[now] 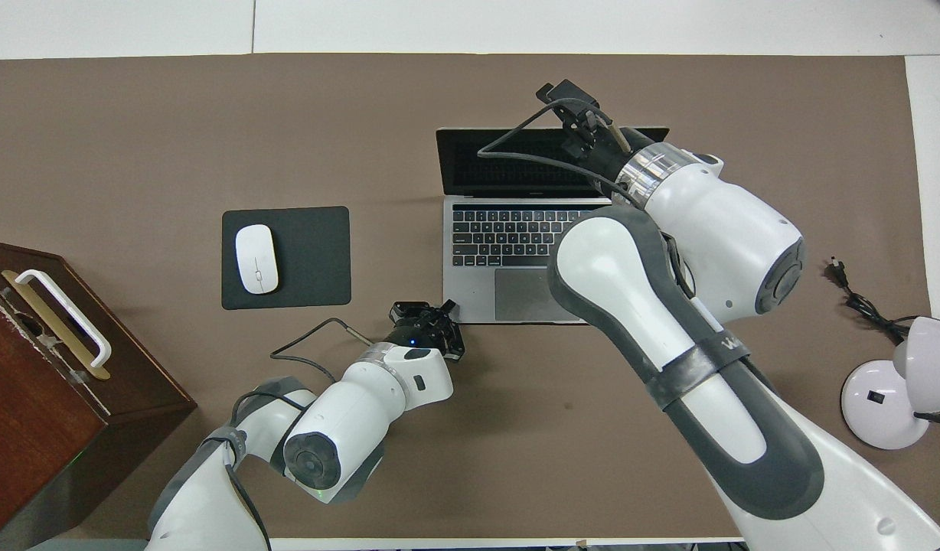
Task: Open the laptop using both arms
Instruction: 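Lift the laptop lid upward and away with the right gripper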
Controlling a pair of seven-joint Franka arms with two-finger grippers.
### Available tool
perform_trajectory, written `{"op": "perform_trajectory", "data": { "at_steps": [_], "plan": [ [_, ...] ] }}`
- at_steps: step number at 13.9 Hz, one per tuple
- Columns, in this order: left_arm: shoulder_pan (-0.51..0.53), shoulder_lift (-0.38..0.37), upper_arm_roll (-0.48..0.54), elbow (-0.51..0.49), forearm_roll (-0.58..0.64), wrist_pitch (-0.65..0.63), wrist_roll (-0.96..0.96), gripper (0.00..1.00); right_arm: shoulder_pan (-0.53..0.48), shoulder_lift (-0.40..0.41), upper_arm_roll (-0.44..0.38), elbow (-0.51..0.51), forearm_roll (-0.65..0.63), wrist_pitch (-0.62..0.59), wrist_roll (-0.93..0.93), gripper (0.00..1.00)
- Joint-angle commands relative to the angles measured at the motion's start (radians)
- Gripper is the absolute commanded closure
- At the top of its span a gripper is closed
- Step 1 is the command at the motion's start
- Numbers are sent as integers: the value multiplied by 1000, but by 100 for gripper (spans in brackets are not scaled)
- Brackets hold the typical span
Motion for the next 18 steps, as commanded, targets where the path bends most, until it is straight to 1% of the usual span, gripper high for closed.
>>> {"op": "perform_trajectory", "data": {
  "at_steps": [1, 4, 6, 7, 10, 12, 13, 14, 16, 17, 18],
  "plan": [
    [-22, 49, 23, 25, -11, 17, 22, 100, -34, 51, 6, 87, 26, 9, -40, 0],
    [-21, 49, 23, 25, -11, 17, 22, 100, -52, 56, 6, 92, 26, 2, -41, 0],
    [-21, 49, 23, 25, -11, 17, 22, 100, -45, 55, 6, 92, 35, 4, -29, 0],
    [-22, 49, 23, 25, -10, 17, 22, 100, -34, 44, 8, 92, 37, 2, -9, 0],
    [-22, 49, 23, 25, -10, 17, 22, 100, 24, 7, 20, 90, 40, 16, 147, 0],
    [-21, 49, 23, 23, -10, 17, 22, 100, 53, -36, 23, 89, 40, 18, 196, 0],
    [-21, 49, 23, 25, -10, 17, 22, 100, 81, -42, 23, 87, 40, 38, 215, 0],
    [-21, 49, 23, 25, -10, 17, 22, 100, 87, -36, 23, 95, 37, 97, 216, 0],
    [-21, 49, 23, 25, -13, 17, 21, 100, 61, -30, 20, 157, 20, 111, 189, 0],
    [-21, 49, 23, 25, -14, 17, 21, 100, 28, -19, 17, 212, 14, 102, 154, 0],
    [-15, 47, 23, 25, -18, 17, 19, 100, 2, 7, 17, 278, -26, 78, 112, 0]
  ]
}}
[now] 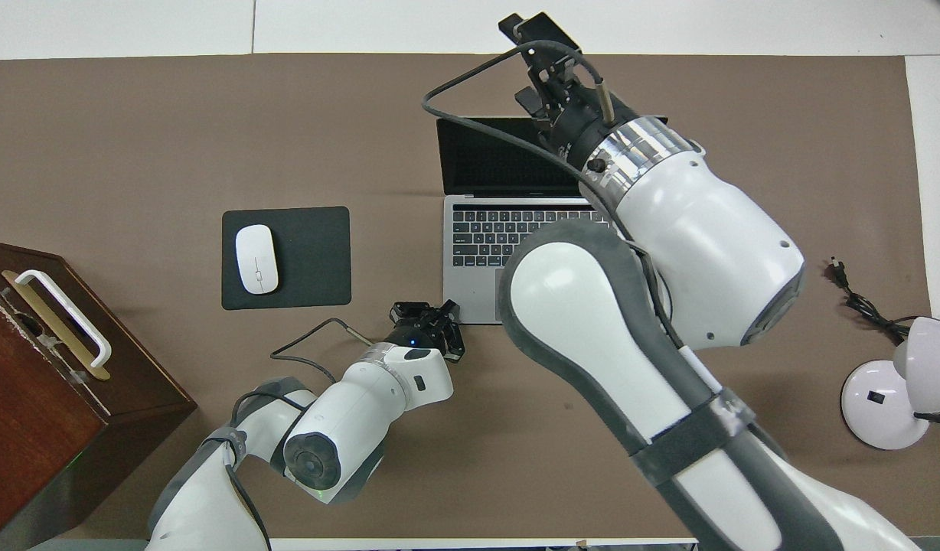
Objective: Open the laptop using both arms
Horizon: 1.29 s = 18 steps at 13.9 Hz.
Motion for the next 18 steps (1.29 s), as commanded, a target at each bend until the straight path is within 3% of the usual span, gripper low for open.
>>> {"op": "perform_trajectory", "data": {
  "at_steps": [1, 4, 6, 11, 14, 18],
  "plan": [
    [-10, 44, 22, 26, -26, 17, 17, 100, -92, 69, -2, 186, -83, -74, -101, 0],
    [-7, 31, 22, 26, -39, 14, 11, 100, -249, 84, 2, 312, -378, -265, -118, 0],
    [-2, 11, 22, 26, -46, -13, 8, 100, -335, 80, 5, 372, -506, -402, -134, 0],
    [17, -89, 22, 34, -73, -170, 8, 100, -455, -8, -5, 383, -635, -788, -334, 0],
    [34, -141, 24, 34, -73, -246, 8, 100, -486, -77, -8, 381, -779, -1044, -376, 0],
    [63, -236, 30, 56, -73, -444, 8, 100, -469, -172, 1, 378, -983, -1366, -376, 0]
  ]
}}
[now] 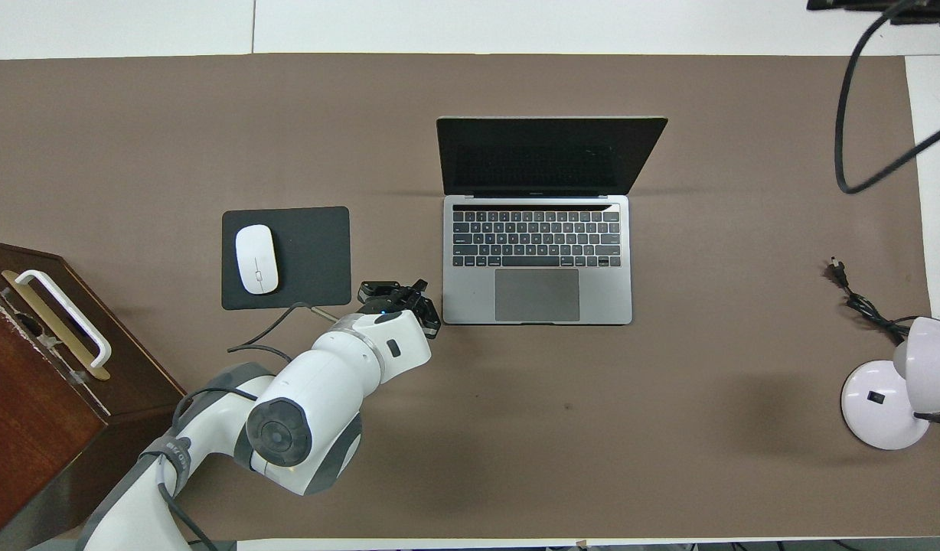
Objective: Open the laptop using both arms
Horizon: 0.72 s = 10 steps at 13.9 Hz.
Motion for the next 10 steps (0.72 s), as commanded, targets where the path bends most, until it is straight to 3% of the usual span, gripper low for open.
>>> {"op": "perform_trajectory", "data": {
  "at_steps": [1, 6, 10],
  "plan": [
    [34, -84, -1, 22, -11, -164, 10, 100, 6, -67, 13, -17, -86, -193, -20, 0],
    [106, -162, 3, 72, -2, -351, 16, 100, 25, -138, 18, -63, -244, -500, -14, 0],
    [188, -210, 3, 175, 34, -610, 19, 100, -3, -273, 15, -297, -246, -530, 12, 0]
  ]
}}
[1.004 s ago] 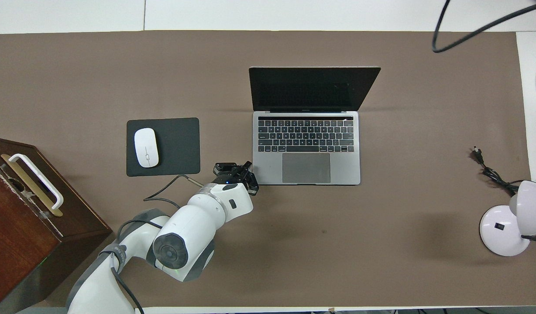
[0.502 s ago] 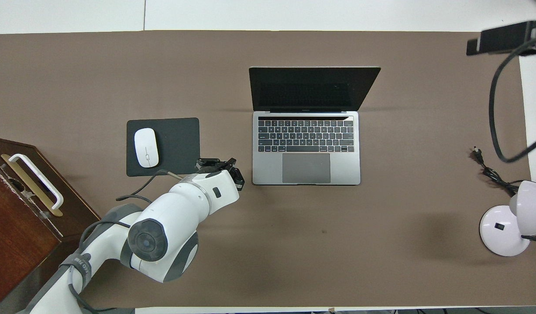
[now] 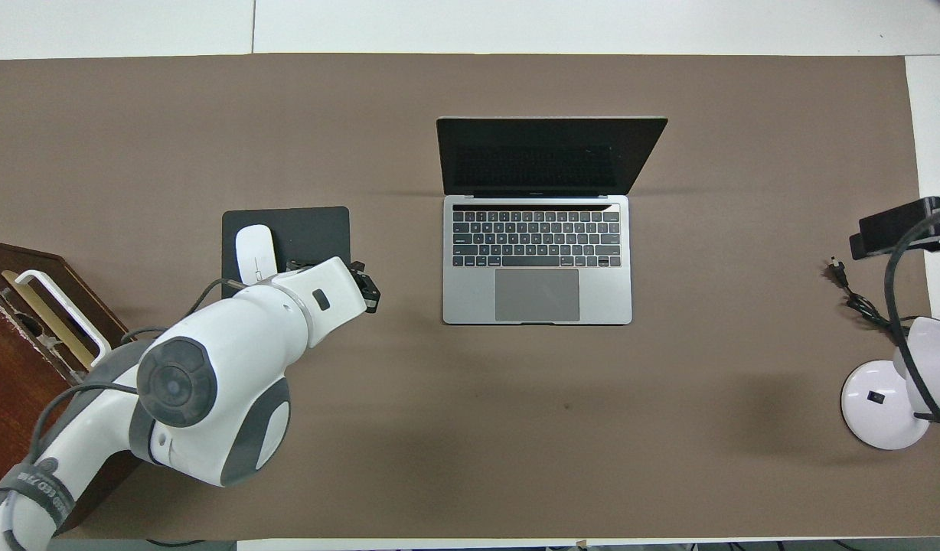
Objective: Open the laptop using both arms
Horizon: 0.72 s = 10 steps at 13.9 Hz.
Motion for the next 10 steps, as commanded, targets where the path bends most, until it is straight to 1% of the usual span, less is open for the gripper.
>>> {"op": "perform_trajectory", "data": {
  "at_steps": [1, 2, 3, 4, 5, 6, 7, 8, 10],
  "plan": [
    [63, -30, -7, 116, 51, -241, 14, 93, -16, -130, 6, -209, -19, 30, 21, 0],
    [83, -30, -7, 164, 56, -319, 15, 88, -14, -152, 6, -246, -19, 53, 31, 0],
    [96, -30, -7, 196, 56, -385, 18, 87, -14, -176, 8, -292, -19, 85, 45, 0],
    [109, -30, -5, 223, 56, -444, 18, 84, -14, -208, 6, -347, -19, 142, 53, 0],
    [127, -34, -5, 233, 56, -484, 17, 75, -16, -224, 6, -390, -19, 202, 51, 0],
    [133, -42, -5, 240, 56, -505, 17, 56, -17, -219, 6, -388, -20, 242, 47, 0],
    [138, -46, -2, 241, 56, -522, 17, 4, -19, -209, 5, -371, -34, 260, 42, 0],
    [153, -59, -2, 241, 56, -530, 17, 0, -19, -195, 5, -354, -60, 271, 41, 0],
    [182, -72, -2, 241, 56, -561, 17, 0, -19, -192, 2, -352, -66, 288, 45, 0]
  ]
}}
